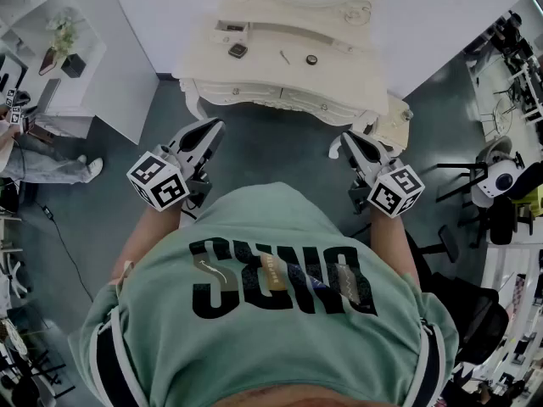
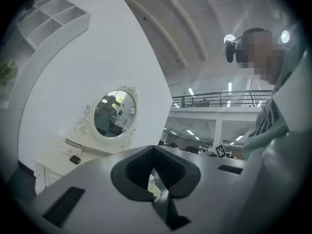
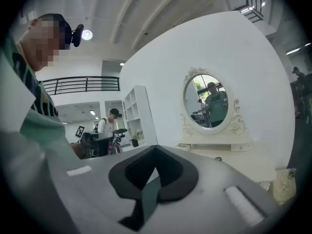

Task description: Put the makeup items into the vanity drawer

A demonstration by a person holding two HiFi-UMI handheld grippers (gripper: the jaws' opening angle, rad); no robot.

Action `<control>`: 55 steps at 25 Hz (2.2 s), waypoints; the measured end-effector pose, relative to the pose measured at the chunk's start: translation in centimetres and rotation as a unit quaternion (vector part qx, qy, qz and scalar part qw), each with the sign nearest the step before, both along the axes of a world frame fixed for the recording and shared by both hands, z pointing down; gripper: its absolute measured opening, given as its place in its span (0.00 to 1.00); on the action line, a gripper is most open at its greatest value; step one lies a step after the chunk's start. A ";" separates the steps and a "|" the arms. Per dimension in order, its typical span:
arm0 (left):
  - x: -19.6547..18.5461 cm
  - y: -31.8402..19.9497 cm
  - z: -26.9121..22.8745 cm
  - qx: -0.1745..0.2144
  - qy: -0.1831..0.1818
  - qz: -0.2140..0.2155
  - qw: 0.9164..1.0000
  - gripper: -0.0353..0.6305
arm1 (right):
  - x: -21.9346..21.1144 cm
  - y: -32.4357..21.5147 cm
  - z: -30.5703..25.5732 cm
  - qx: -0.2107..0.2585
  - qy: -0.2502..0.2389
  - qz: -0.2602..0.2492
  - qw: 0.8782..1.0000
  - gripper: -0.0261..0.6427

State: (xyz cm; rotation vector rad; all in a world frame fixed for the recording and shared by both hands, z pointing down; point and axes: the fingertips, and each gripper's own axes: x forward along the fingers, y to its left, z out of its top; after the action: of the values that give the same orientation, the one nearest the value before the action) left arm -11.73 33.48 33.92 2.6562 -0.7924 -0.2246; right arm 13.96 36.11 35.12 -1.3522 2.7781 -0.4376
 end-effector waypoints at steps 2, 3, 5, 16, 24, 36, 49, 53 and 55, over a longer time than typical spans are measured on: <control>0.3 -0.1 -0.4 -0.005 0.004 -0.001 1.000 0.06 | 0.1 -0.2 -0.2 0.000 0.003 -0.003 1.000 0.05; 0.4 -0.2 -0.6 -0.007 0.005 -0.001 1.000 0.06 | 0.1 -0.3 -0.2 0.000 0.004 -0.004 1.000 0.05; 0.7 -0.3 -0.6 -0.009 0.006 0.000 1.000 0.06 | 0.1 -0.4 -0.2 -0.002 0.005 -0.006 1.000 0.05; 3.7 -0.6 -0.2 -0.011 0.002 0.002 1.000 0.06 | 2.7 -0.8 0.5 -0.015 -0.007 -0.006 1.000 0.05; 8.1 -0.8 0.3 -0.014 -0.001 0.001 1.000 0.06 | 6.7 -0.4 0.8 -0.017 -0.003 -0.017 1.000 0.05; 11.8 -3.3 1.4 -0.024 -0.013 0.001 1.000 0.06 | 10.5 -3.2 2.9 -0.029 -0.013 -0.026 0.999 0.05; 5.2 -20.6 1.6 -0.020 0.000 0.051 0.998 0.06 | 3.0 -18.1 1.5 -0.013 -0.002 0.019 1.000 0.05; 3.2 -26.8 0.0 -0.007 -0.008 0.084 0.996 0.06 | 0.7 -24.0 -0.3 -0.001 -0.006 0.044 0.999 0.05; 2.4 -29.6 -0.3 -0.007 -0.009 0.094 0.995 0.06 | -0.7 -26.4 -0.5 -0.004 -0.009 0.049 0.999 0.05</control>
State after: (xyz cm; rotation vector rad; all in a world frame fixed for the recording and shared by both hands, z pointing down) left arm -9.32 3.83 33.65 2.7017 -0.5413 -0.1446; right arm 13.24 9.68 34.64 -1.4710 2.6850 -0.4545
